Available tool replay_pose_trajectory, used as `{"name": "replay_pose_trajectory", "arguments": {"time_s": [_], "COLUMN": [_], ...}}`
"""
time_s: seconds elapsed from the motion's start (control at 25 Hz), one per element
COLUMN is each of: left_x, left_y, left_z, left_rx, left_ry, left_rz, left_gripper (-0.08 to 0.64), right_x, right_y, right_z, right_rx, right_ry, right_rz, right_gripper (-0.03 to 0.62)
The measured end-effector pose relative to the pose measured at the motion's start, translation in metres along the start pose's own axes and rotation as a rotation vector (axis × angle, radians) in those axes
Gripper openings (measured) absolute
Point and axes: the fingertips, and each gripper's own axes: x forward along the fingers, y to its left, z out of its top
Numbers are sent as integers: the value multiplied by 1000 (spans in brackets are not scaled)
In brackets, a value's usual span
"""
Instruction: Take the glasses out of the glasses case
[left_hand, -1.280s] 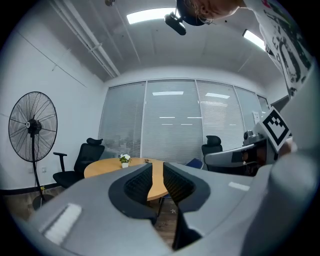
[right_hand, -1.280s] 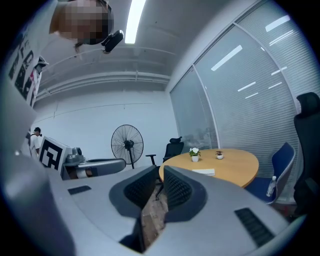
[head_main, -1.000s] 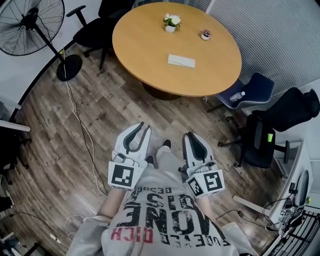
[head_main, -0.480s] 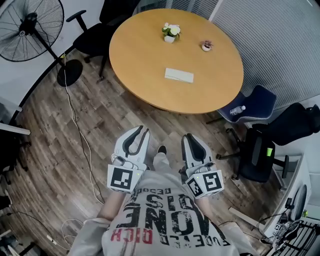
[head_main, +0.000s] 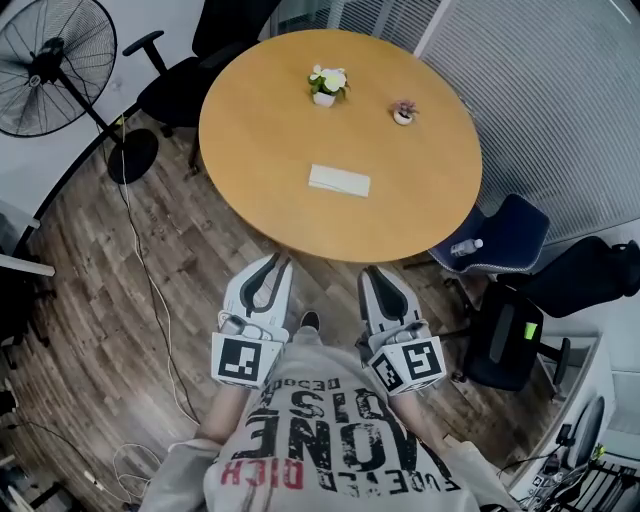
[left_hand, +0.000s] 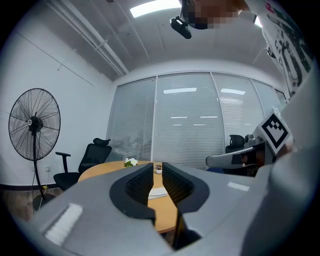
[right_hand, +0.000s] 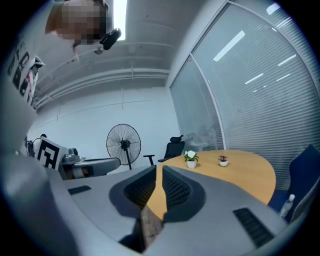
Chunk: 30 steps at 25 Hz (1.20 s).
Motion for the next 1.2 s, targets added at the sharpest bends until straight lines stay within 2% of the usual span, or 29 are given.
{"name": "replay_pose_trajectory", "arguments": {"time_s": [0.32, 0.52, 0.92, 1.2], "left_x": [42, 51, 69, 104], "left_y": [-11, -17, 5, 40], "left_z": [-4, -6, -11, -12], "left_rx": [48, 44, 46, 26], "left_ry": [-3, 29, 67, 83], "left_rz": [3, 9, 24, 4], "left_gripper": [61, 61, 60, 60], "right_x": [7, 7, 23, 64], "right_y": [-48, -65, -76, -90], "right_z": [-2, -10, -18, -15], "right_rx": [14, 45, 75, 100], "right_ry": [12, 28, 56, 62], "right_rz": [-14, -29, -41, -79], "right_gripper": [31, 31, 31, 31]}}
